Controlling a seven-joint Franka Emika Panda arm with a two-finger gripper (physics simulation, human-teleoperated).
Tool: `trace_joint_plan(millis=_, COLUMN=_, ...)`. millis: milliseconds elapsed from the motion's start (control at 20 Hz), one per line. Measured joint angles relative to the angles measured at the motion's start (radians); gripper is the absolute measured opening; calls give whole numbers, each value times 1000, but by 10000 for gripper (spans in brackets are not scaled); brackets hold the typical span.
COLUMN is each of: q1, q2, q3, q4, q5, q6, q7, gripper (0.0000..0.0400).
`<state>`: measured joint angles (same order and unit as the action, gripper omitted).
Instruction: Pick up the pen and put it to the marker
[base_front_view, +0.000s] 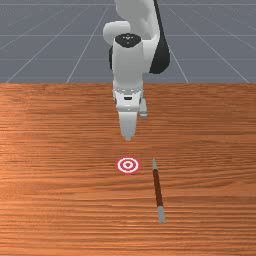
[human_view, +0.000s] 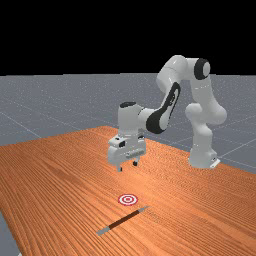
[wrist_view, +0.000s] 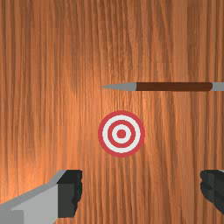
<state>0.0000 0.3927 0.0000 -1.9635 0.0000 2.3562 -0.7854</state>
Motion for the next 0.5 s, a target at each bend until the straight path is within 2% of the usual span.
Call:
trace_joint_plan(millis=50, q1=0, q2=0, q3=0, q4=0, q5=0, q6=0, q7=0, gripper=243)
trace_joint_plan(millis=100, q1=0, q2=0, q3=0, q4=0, q5=0, q6=0, q7=0, gripper=148)
trace_joint_plan(millis=150, q1=0, q2=0, q3=0, q4=0, q5=0, q6=0, q7=0, gripper=90)
trace_joint_plan(millis=200, q1=0, q2=0, q3=0, q4=0, q5=0, q6=0, q7=0, gripper=54)
trace_joint_plan(millis=300, q1=0, q2=-3, q3=0, q4=-6, q5=0, q6=9, q7=0, gripper=20)
trace_joint_plan(millis=500, q1=0, q2=-4, q3=0, q4=-7, q5=0, q6=6, q7=-1, gripper=3)
